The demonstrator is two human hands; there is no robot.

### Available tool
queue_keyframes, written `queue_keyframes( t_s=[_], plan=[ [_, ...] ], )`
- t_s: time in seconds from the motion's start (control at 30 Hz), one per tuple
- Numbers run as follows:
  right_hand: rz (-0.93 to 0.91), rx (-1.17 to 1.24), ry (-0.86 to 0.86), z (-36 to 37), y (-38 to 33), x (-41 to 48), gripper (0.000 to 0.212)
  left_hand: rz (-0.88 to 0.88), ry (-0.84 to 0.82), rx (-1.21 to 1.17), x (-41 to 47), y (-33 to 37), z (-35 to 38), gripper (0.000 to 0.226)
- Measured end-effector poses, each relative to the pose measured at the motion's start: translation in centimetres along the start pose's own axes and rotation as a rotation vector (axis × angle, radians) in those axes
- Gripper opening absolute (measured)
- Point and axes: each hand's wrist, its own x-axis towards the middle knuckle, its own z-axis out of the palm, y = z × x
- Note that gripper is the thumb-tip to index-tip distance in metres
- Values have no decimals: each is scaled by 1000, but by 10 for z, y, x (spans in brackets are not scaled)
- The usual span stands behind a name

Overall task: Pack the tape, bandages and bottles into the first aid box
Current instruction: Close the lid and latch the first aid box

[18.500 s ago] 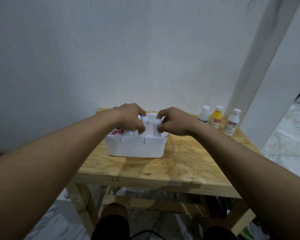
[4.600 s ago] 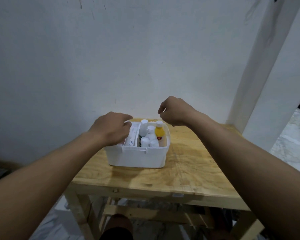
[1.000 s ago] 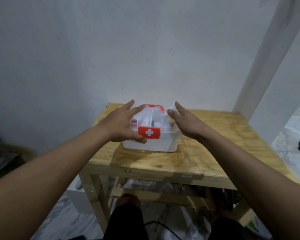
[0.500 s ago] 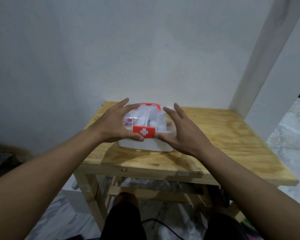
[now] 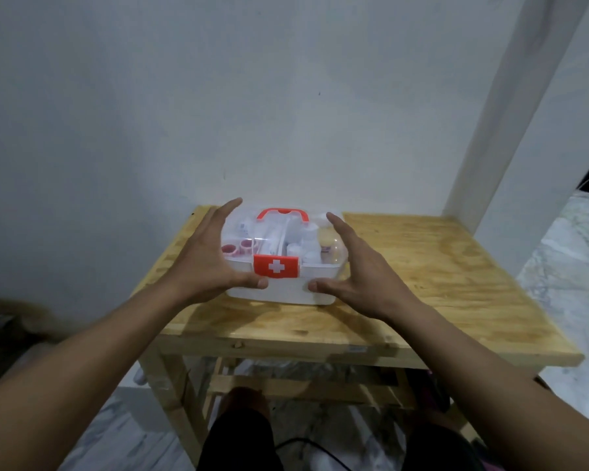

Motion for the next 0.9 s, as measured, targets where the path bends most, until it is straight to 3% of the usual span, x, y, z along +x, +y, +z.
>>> queue_keyframes(
  t_s=[0.17, 0.7, 0.9],
  plan=[
    [31, 65, -3, 2, 1, -2, 116, -27, -5, -206, -6, -10, 3, 117],
    [146, 138, 56, -41, 51, 83, 112, -34, 50, -285, 98, 20, 54, 119],
    [232, 109, 89, -45, 91, 125, 81, -58, 51, -314, 144, 21, 90, 122]
  ],
)
